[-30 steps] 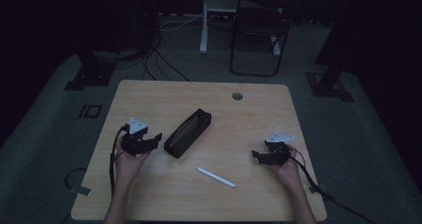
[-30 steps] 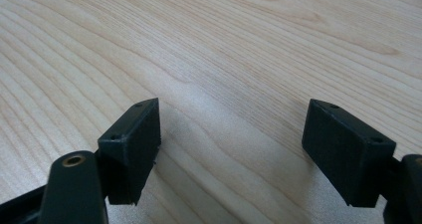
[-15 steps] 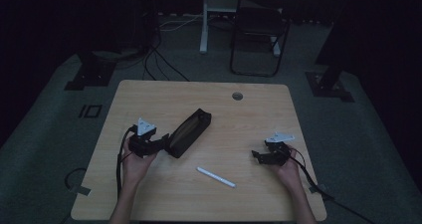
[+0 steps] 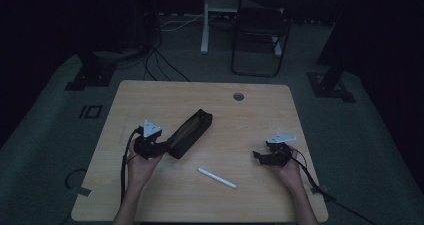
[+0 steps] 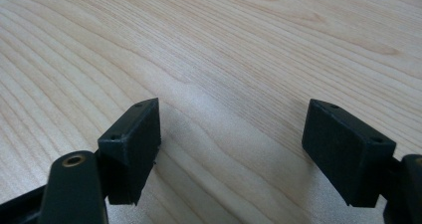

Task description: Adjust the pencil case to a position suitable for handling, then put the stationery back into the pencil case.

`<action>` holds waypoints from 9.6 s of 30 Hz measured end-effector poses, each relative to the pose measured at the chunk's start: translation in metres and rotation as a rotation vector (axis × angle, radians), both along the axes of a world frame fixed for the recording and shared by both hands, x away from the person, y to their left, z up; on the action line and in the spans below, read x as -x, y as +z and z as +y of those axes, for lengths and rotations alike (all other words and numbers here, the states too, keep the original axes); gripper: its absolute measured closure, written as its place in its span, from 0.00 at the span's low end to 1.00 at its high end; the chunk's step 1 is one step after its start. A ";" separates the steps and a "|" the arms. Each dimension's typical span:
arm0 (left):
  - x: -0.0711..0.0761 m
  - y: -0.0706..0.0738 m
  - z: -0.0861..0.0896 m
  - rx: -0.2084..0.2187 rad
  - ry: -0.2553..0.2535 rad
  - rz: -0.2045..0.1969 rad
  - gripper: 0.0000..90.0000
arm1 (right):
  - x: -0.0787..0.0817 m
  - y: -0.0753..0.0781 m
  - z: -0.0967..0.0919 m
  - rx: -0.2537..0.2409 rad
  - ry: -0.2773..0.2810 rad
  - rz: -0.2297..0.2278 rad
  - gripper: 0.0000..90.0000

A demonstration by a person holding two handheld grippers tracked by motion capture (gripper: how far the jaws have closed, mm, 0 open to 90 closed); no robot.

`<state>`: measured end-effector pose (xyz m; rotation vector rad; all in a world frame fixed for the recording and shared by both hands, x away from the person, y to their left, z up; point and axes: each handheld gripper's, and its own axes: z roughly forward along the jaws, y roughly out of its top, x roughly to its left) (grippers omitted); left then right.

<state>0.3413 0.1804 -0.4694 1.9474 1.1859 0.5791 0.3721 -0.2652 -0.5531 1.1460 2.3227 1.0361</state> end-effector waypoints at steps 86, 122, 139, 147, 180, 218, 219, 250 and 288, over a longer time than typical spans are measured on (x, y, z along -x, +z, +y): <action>-0.014 -0.025 0.003 -0.069 -0.229 -0.014 0.55 | 0.000 0.000 0.000 0.000 0.000 0.001 0.26; 0.023 0.008 -0.054 -0.056 -0.470 -0.093 0.47 | 0.000 0.000 0.000 0.000 0.000 0.001 0.25; 0.034 -0.008 -0.092 -0.036 -0.610 -0.039 0.43 | 0.000 0.000 0.000 0.000 0.000 0.001 0.25; 0.034 -0.029 -0.109 -0.064 -0.654 0.010 0.42 | 0.000 0.000 0.000 0.000 0.001 0.001 0.25; 0.028 -0.070 -0.117 -0.132 -0.740 0.140 0.60 | 0.000 0.000 0.000 -0.001 0.001 0.001 0.25; 0.041 -0.065 -0.075 -0.177 -0.692 0.152 0.88 | 0.000 0.000 -0.001 -0.007 0.001 0.003 0.25; 0.041 -0.065 -0.075 -0.177 -0.692 0.152 0.88 | 0.000 0.000 -0.001 -0.007 0.001 0.003 0.25; 0.045 -0.032 -0.055 -0.129 -0.674 0.062 0.88 | 0.000 0.000 -0.001 -0.009 0.001 0.005 0.25; 0.045 0.002 -0.028 -0.060 -0.618 -0.038 0.88 | 0.000 0.000 -0.001 -0.008 0.001 0.004 0.25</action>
